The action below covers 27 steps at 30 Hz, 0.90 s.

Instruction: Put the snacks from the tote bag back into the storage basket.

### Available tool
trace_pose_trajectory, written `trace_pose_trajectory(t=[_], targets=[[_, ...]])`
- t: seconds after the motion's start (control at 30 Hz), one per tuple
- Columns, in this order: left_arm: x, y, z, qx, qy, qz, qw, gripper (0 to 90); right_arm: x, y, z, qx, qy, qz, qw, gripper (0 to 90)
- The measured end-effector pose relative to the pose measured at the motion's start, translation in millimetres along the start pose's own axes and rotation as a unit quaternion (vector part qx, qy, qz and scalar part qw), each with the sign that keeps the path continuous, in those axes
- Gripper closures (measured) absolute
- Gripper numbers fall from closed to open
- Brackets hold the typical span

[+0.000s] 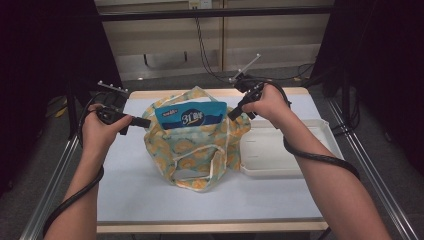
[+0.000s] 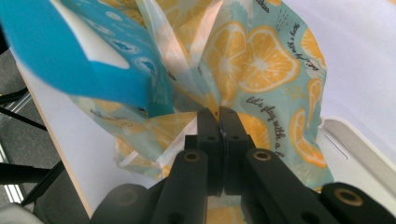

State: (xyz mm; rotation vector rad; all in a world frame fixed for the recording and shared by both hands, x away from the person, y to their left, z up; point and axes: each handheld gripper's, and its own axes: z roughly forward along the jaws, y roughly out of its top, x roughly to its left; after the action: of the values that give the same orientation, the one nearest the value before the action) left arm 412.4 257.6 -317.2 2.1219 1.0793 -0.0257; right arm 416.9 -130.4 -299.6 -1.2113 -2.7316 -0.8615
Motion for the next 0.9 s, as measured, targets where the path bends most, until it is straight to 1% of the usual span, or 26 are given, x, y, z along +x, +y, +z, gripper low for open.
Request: trace_pose_trajectory(t=[0.03, 0.07, 0.1, 0.13, 0.17, 0.2, 0.23, 0.27, 0.3, 0.33, 0.37, 0.4, 0.43, 0.47, 0.5, 0.53, 0.57, 0.6, 0.63, 0.67, 0.7, 0.73, 0.77, 0.8, 0.83, 0.9], targets=[[2.7, 1.1, 0.5, 0.004, 0.007, 0.003, 1.0000, 88.3, -0.4, 0.2, 0.6, 0.001, 0.003, 0.002, 1.0000, 89.7], [4.8, 1.5, 1.8, 0.000, 0.008, -0.004, 1.0000, 88.4, -1.5, 0.1, 1.1, 0.002, 0.000, -0.002, 1.0000, 89.6], [7.3, 2.0, 3.3, 0.000, 0.009, -0.008, 0.9999, 88.6, -2.1, 0.1, 2.0, 0.002, 0.001, -0.001, 1.0000, 89.5], [9.8, 2.6, 5.0, 0.004, 0.011, -0.008, 0.9999, 88.8, -2.7, 0.0, 2.5, 0.003, 0.000, 0.001, 1.0000, 89.3], [12.0, 3.1, 6.6, 0.007, 0.012, -0.008, 0.9999, 88.9, -4.2, -0.3, 2.9, 0.003, -0.001, -0.004, 1.0000, 88.5], [12.7, 3.5, 9.1, 0.004, 0.006, -0.016, 0.9999, 89.0, -4.4, -0.5, 3.5, 0.002, -0.002, -0.001, 1.0000, 87.8], [14.5, 4.0, 10.9, 0.003, 0.007, -0.014, 0.9999, 89.0, -5.7, -1.0, 4.1, 0.005, -0.004, -0.005, 1.0000, 87.9], [15.3, 4.3, 12.3, 0.003, 0.006, -0.016, 0.9999, 89.0, -5.7, -1.3, 5.0, 0.004, -0.005, 0.003, 1.0000, 87.8], [16.5, 4.5, 14.8, 0.003, 0.007, -0.020, 0.9998, 89.0, -6.6, -1.7, 5.3, 0.004, -0.004, 0.002, 1.0000, 87.5], [18.9, 4.8, 16.1, 0.011, 0.005, -0.012, 0.9998, 89.1, -8.5, -2.8, 5.8, 0.003, -0.005, -0.002, 1.0000, 87.4], [19.3, 4.7, 18.6, 0.007, 0.007, -0.019, 0.9998, 89.1, -8.6, -3.1, 6.5, 0.001, -0.004, 0.005, 1.0000, 87.4], [20.8, 4.6, 20.3, 0.012, 0.006, -0.018, 0.9997, 89.2, -10.3, -3.9, 6.9, 0.005, -0.006, 0.000, 1.0000, 87.5], [21.4, 4.5, 22.5, 0.010, 0.005, -0.024, 0.9997, 89.2, -10.5, -4.3, 8.0, 0.001, -0.005, 0.007, 1.0000, 87.7], [23.2, 4.4, 23.7, 0.014, 0.003, -0.021, 0.9997, 89.2, -11.6, -4.9, 8.5, 0.003, -0.008, 0.005, 1.0000, 87.9], [23.9, 3.9, 26.2, 0.012, -0.002, -0.031, 0.9994, 89.3, -12.6, -5.4, 9.4, 0.002, -0.009, 0.002, 1.0000, 88.3], [25.3, 3.4, 28.2, 0.012, -0.009, -0.035, 0.9993, 89.3, -12.7, -5.7, 9.9, 0.002, -0.006, 0.008, 0.9999, 88.5], [26.8, 3.3, 29.1, 0.015, -0.005, -0.033, 0.9993, 89.4, -14.2, -6.4, 10.5, 0.003, -0.008, 0.005, 0.9999, 88.7], [26.5, 3.1, 30.2, 0.015, -0.003, -0.038, 0.9992, 89.5, -14.8, -7.0, 11.0, 0.002, -0.010, 0.009, 0.9999, 88.8], [27.6, 3.0, 31.1, 0.012, -0.005, -0.040, 0.9991, 89.5, -15.1, -7.4, 11.8, 0.000, -0.009, 0.013, 0.9999, 88.9], [28.2, 3.3, 31.5, 0.012, -0.004, -0.040, 0.9991, 89.5, -16.5, -8.4, 12.9, 0.003, -0.009, 0.010, 0.9999, 89.1], [28.1, 3.4, 32.5, 0.012, -0.002, -0.043, 0.9990, 89.5, -17.1, -9.1, 13.9, 0.002, -0.010, 0.012, 0.9999, 89.3], [28.6, 3.8, 33.3, 0.013, 0.000, -0.042, 0.9990, 89.5, -18.0, -9.8, 14.8, 0.004, -0.008, 0.013, 0.9999, 89.5], [30.0, 4.2, 33.8, 0.016, 0.002, -0.038, 0.9992, 89.5, -18.9, -10.4, 16.0, 0.004, -0.009, 0.012, 0.9999, 89.6], [30.6, 4.5, 34.9, 0.016, 0.002, -0.041, 0.9990, 89.6, -19.1, -11.0, 17.1, 0.003, -0.009, 0.015, 0.9998, 89.6], [31.4, 4.9, 35.4, 0.019, 0.003, -0.039, 0.9991, 89.6, -19.7, -11.6, 18.7, 0.003, -0.011, 0.013, 0.9998, 89.6], [32.2, 5.5, 36.9, 0.018, 0.007, -0.040, 0.9990, 89.6, -20.0, -12.7, 21.6, 0.002, -0.014, 0.011, 0.9998, 89.7]])
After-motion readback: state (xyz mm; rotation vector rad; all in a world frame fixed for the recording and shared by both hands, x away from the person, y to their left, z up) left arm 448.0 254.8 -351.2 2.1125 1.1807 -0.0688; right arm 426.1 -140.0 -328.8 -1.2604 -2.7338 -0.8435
